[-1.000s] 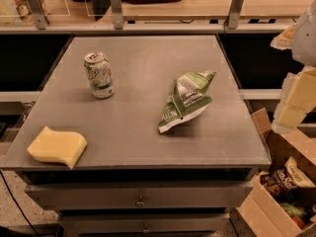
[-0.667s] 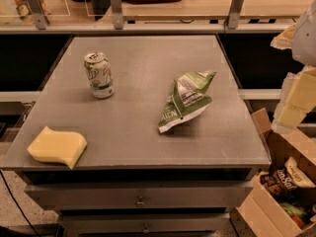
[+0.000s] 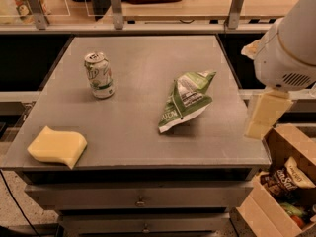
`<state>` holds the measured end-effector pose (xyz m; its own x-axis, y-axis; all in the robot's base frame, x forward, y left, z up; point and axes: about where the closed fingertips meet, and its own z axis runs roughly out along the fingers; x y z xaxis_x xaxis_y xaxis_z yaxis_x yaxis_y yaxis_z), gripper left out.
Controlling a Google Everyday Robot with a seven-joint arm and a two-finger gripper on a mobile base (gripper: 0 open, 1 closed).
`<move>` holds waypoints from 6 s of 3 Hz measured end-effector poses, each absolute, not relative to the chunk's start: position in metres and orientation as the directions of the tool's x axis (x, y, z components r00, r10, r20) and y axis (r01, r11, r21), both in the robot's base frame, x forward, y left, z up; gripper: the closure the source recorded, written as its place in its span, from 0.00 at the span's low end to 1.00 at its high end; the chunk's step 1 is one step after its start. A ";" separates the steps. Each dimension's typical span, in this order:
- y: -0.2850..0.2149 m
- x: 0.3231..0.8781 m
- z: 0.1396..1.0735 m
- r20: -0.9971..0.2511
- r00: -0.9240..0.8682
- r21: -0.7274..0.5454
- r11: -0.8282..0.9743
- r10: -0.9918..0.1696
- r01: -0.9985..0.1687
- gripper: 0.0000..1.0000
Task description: Move green jalapeno chip bag near 7up can
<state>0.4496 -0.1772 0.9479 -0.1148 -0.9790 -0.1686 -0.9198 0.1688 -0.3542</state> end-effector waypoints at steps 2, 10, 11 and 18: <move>-0.109 0.469 0.887 -0.166 0.051 -0.405 0.021 -0.985 -0.914 0.00; -0.062 0.532 0.861 0.017 0.117 -0.466 -0.112 -0.993 -0.877 1.00; -0.053 0.535 0.880 0.024 0.160 -0.516 -0.149 -0.987 -0.844 1.00; 0.055 0.542 0.900 -0.451 0.315 -0.468 -0.079 -0.835 -0.880 0.82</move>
Offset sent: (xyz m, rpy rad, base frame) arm 0.0332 0.1058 -0.1046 0.0018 -0.0594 0.2378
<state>0.5421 0.0549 0.9001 0.3148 -0.8353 -0.4508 -0.8802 -0.0791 -0.4680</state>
